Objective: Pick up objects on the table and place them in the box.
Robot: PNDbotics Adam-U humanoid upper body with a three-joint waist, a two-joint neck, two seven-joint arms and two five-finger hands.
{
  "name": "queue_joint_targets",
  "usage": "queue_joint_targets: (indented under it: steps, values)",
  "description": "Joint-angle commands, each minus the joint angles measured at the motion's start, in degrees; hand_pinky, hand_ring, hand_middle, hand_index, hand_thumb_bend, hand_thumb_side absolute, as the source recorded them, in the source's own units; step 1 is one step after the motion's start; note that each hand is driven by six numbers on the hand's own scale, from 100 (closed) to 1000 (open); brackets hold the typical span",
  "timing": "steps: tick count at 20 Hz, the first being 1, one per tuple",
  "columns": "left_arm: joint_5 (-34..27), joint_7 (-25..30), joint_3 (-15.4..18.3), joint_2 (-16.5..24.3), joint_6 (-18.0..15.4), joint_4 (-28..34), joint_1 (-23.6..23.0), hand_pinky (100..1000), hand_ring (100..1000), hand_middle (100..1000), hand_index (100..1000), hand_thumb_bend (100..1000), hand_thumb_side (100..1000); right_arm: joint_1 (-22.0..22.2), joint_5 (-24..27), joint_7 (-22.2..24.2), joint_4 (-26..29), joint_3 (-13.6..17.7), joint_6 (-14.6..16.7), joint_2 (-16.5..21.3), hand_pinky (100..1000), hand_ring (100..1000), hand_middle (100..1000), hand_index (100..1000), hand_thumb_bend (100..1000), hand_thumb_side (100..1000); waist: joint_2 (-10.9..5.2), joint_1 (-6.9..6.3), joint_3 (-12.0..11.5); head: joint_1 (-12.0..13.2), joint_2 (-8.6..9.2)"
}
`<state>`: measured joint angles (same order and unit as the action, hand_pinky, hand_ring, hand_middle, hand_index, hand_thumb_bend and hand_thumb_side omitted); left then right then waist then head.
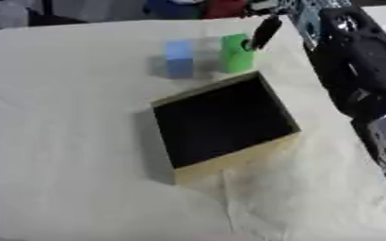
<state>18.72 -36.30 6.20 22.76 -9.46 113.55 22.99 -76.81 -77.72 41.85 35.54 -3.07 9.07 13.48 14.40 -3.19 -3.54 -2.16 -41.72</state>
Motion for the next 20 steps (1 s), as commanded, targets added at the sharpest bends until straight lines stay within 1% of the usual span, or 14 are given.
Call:
queue_joint_targets:
  steps: [1,3,5,7,8,12,17,20]
  values:
    - [0.2,0.0,0.4,1.2,0.4,1.0,0.4,762,661,700,873,196,709,-1.4,0.2,0.3,-0.5,-1.1,1.1,1.9,881,951,952,1000,203,436,-0.88,0.07,-0.1,0.3,-0.17]
    - [0.2,-0.2,0.5,1.3,0.6,1.0,0.4,761,661,700,872,195,711,-1.6,-0.6,0.4,-1.1,-1.6,2.0,2.4,880,950,952,1000,203,452,-0.83,0.13,0.0,0.4,-0.22]
    - [0.3,-0.2,0.4,1.4,0.6,1.0,0.5,761,660,699,872,194,710,-1.9,-0.9,0.1,-1.2,-1.8,2.6,2.8,879,950,956,1000,215,450,-0.77,0.18,0.0,0.5,-0.19]
    - [0.3,-0.2,0.4,1.5,0.6,1.0,0.5,761,660,699,871,193,710,-2.4,-1.4,-0.2,-0.8,-1.8,2.9,3.2,884,954,964,1000,269,436,-0.71,0.25,0.1,0.6,-0.14]
    - [0.3,-0.1,0.4,1.5,0.6,1.0,0.5,761,659,699,871,192,709,-2.6,-1.7,-0.4,-0.6,-1.9,3.1,3.4,887,958,970,1000,322,430,-0.67,0.31,0.2,0.6,-0.13]
    - [0.4,0.1,0.3,1.5,0.6,1.0,0.6,760,658,698,871,190,706,-3.0,-3.6,-1.5,-0.2,-2.0,3.9,3.7,888,962,976,1000,425,423,-0.56,0.40,0.4,0.6,-0.02]
    - [0.3,0.4,0.3,1.5,0.6,1.0,0.6,760,657,698,871,185,709,-2.7,-4.1,-4.1,-0.5,-1.6,4.7,3.2,890,958,971,1000,444,439,-0.32,0.25,0.2,0.5,0.06]
    - [0.3,0.5,0.3,1.4,0.6,1.0,0.7,759,656,698,870,183,710,-2.7,-3.8,-4.6,-0.8,-1.6,4.9,2.8,892,959,969,1000,444,448,-0.14,0.22,0.2,0.4,0.10]
